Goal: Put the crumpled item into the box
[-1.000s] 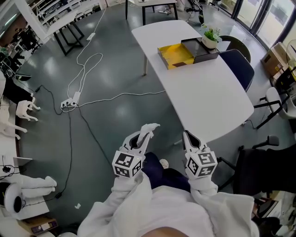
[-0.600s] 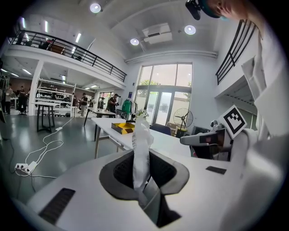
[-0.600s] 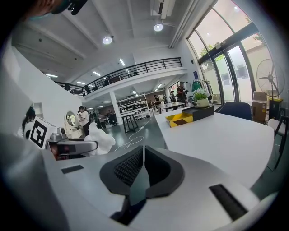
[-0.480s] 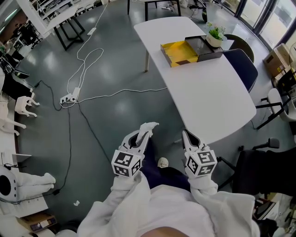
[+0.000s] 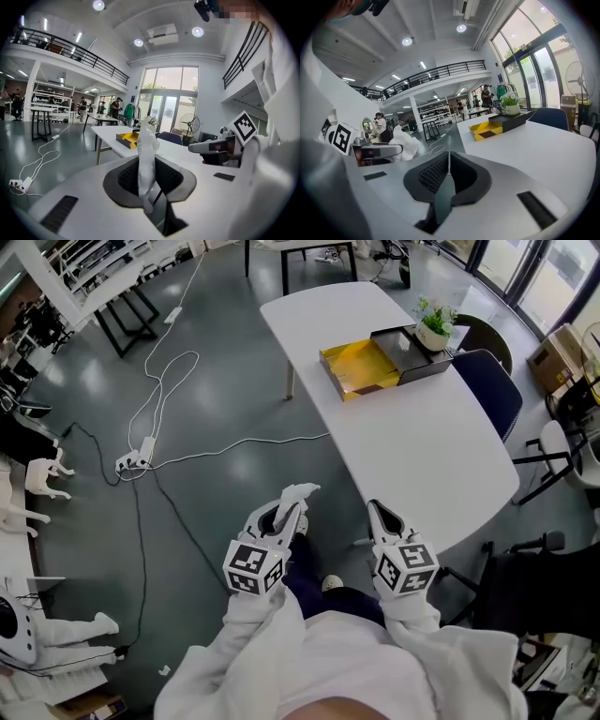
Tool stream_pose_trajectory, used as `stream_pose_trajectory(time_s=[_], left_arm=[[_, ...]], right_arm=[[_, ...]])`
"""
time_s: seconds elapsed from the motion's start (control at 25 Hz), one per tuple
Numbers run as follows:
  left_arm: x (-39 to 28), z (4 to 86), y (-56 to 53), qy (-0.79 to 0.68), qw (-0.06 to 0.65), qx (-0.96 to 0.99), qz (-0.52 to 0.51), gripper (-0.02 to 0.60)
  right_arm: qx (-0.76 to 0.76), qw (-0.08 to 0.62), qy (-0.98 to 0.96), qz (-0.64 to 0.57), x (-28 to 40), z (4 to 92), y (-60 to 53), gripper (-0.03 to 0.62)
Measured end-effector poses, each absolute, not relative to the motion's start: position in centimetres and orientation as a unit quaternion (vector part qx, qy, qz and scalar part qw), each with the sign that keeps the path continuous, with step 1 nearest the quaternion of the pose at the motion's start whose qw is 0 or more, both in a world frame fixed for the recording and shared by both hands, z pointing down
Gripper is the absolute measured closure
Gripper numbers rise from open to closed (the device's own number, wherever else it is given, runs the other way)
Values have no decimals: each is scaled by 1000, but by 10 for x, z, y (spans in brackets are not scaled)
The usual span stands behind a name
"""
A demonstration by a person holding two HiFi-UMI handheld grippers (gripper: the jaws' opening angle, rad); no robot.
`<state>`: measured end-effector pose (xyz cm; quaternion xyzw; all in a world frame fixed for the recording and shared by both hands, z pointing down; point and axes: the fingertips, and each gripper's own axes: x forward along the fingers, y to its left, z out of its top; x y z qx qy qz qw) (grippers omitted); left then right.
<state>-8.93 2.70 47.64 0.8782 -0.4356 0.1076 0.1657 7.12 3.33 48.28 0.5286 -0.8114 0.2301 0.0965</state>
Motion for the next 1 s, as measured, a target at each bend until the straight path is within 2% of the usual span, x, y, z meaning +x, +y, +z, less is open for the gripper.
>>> stream_pose_trajectory(time_s=[1.0], left_arm=[[-128,458,-151,-375,154,910,90,520]], right_arm=[[595,82,-771,214,36,462,-125,557]])
